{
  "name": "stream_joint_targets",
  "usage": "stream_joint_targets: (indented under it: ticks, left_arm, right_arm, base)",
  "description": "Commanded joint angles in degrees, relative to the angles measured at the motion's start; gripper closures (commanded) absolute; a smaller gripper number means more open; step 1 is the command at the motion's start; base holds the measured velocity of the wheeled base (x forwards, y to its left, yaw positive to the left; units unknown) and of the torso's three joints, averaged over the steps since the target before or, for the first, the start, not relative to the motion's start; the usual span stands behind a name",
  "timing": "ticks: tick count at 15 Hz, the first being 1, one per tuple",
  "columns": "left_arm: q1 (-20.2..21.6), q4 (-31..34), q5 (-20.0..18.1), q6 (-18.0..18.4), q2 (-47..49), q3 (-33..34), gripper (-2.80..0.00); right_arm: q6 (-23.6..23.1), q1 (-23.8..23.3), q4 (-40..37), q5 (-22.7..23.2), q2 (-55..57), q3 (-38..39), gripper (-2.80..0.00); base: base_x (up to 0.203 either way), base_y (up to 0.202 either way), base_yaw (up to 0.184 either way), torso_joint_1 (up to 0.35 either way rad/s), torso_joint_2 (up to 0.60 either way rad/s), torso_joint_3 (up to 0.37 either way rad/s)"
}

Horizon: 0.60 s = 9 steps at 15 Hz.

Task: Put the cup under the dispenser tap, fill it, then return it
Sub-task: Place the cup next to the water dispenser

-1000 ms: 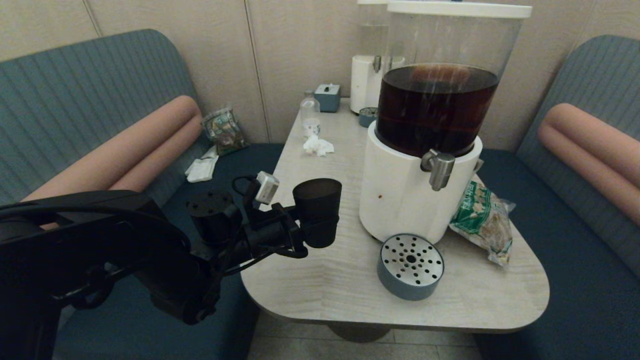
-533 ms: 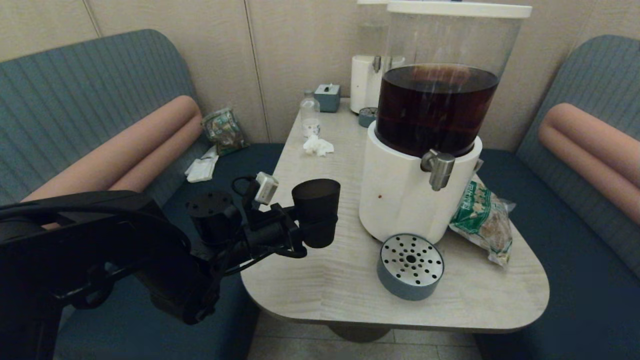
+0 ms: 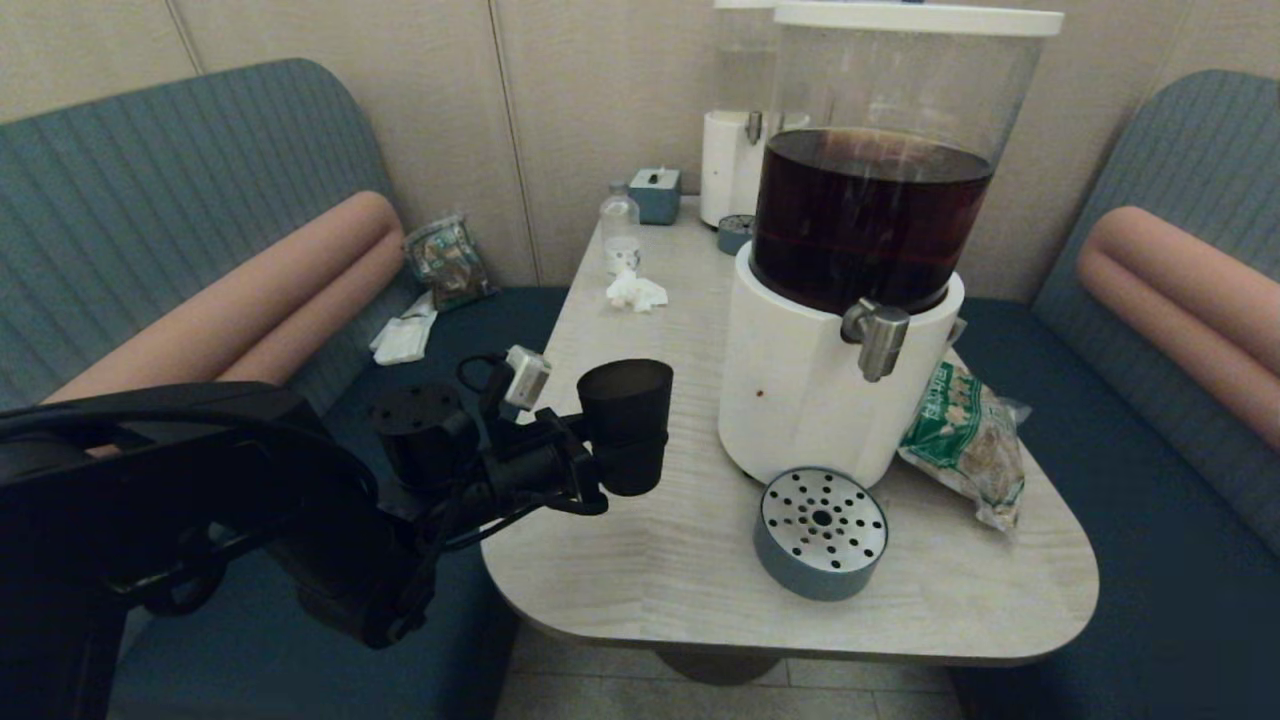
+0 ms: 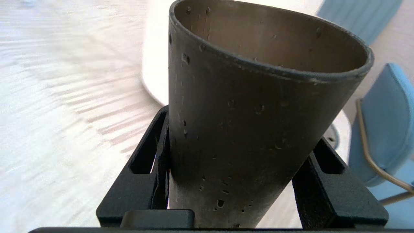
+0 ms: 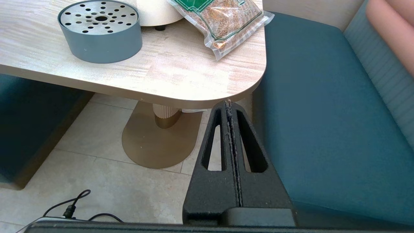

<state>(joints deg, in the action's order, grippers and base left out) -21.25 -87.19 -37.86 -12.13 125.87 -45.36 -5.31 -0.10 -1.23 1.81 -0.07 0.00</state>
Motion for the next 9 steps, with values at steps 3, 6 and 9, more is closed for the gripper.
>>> stream_joint_targets:
  ticks: [3, 6, 9]
  left_arm:
    - [1.49, -0.48, -0.44, 0.15, 2.79, -1.04, 0.00]
    - [2.76, -0.48, -0.54, 0.35, 4.97, -2.30, 0.00]
    - [4.65, -0.48, -0.49, 0.28, 7.71, -5.36, 0.00]
  right_arm:
    - [-0.05, 0.01, 0.00, 0.04, 0.07, 0.09, 0.00]
    - [-0.05, 0.01, 0.00, 0.04, 0.07, 0.09, 0.00]
    - [-0.05, 0.01, 0.00, 0.04, 0.07, 0.09, 0.00]
  base:
    - [0.000, 0.000, 0.000, 0.000, 0.00, 0.000]
    - [0.000, 0.000, 0.000, 0.000, 0.00, 0.000]
    - [0.000, 0.000, 0.000, 0.000, 0.00, 0.000]
